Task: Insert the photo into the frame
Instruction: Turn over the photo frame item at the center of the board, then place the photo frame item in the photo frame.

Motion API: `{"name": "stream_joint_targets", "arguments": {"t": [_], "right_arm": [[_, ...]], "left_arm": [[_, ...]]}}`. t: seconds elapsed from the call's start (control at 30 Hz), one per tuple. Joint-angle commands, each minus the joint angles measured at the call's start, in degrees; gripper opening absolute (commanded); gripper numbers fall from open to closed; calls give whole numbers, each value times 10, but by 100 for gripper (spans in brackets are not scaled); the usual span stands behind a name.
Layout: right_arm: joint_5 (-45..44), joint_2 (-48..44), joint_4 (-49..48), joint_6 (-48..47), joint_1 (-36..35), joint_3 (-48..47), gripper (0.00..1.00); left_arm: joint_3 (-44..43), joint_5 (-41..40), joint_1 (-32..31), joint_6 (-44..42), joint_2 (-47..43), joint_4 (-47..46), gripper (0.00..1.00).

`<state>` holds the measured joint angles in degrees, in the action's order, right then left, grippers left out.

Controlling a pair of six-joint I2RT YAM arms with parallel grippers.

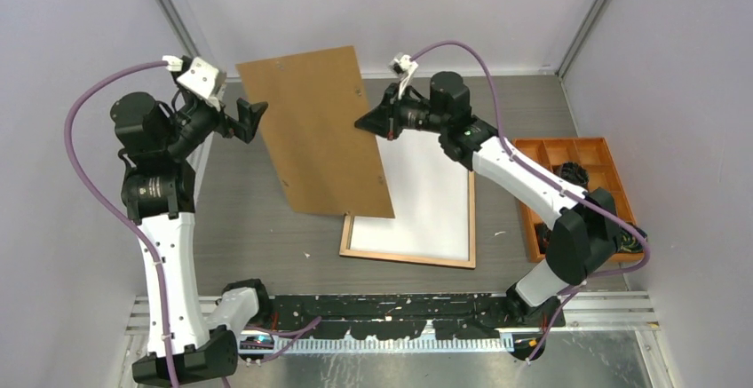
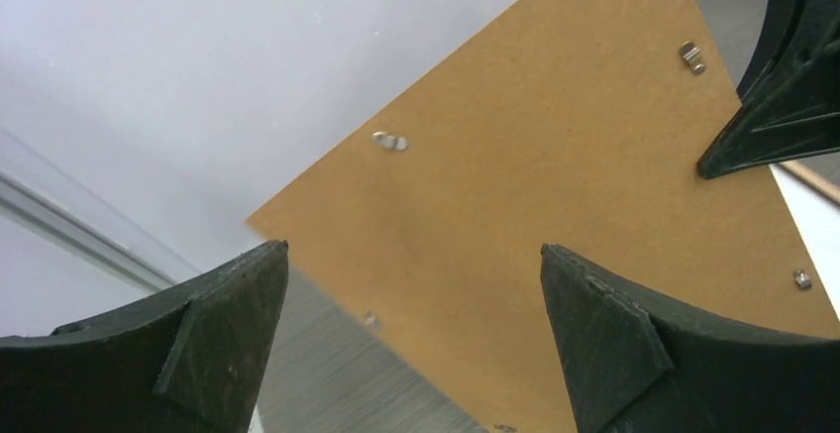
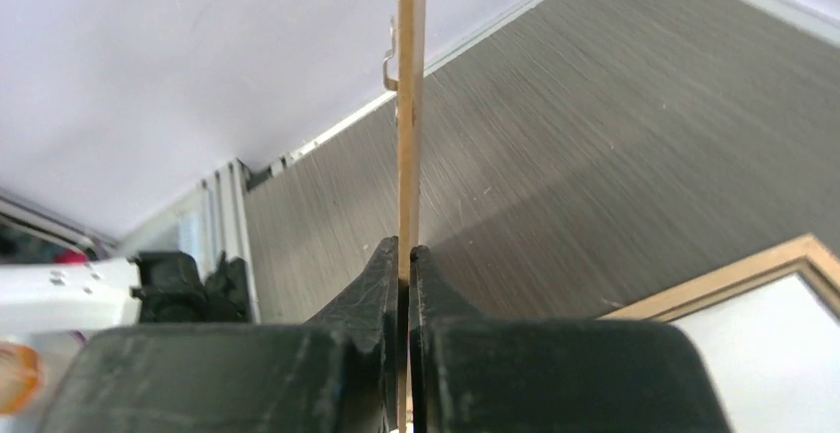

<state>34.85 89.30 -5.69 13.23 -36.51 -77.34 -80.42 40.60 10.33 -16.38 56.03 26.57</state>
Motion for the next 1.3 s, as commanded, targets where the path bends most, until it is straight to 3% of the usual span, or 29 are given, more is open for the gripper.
{"name": "stream_joint_targets", "arguments": {"t": [0.0,0.23,0.4,0.5,0.6,0.73,0.87,1.1,1.27], "right_arm": [[70,-6,-136,166,32,15,1],[86,-20,-244,287,66,81,1],[91,-18,-286,439,111,108,1],[111,-11,-150,458,141,82,1],[112,-27,23,398,165,67,1],[105,-98,85,394,220,125,1],[133,-142,179,371,283,140,1],[147,-208,308,310,389,163,1],[150,-212,417,216,418,131,1]], "left_arm": [[-33,-31,9,107,-1,-71,100],[-60,-64,12,119,27,-32,100],[-103,-97,15,89,83,67,100],[-128,-133,15,55,127,143,98],[-116,-165,16,20,154,186,95],[-52,-163,18,-6,158,194,94],[-1,-112,12,-11,174,192,87],[12,-113,-67,-12,265,188,79],[14,-116,-119,-11,322,176,77]]}}
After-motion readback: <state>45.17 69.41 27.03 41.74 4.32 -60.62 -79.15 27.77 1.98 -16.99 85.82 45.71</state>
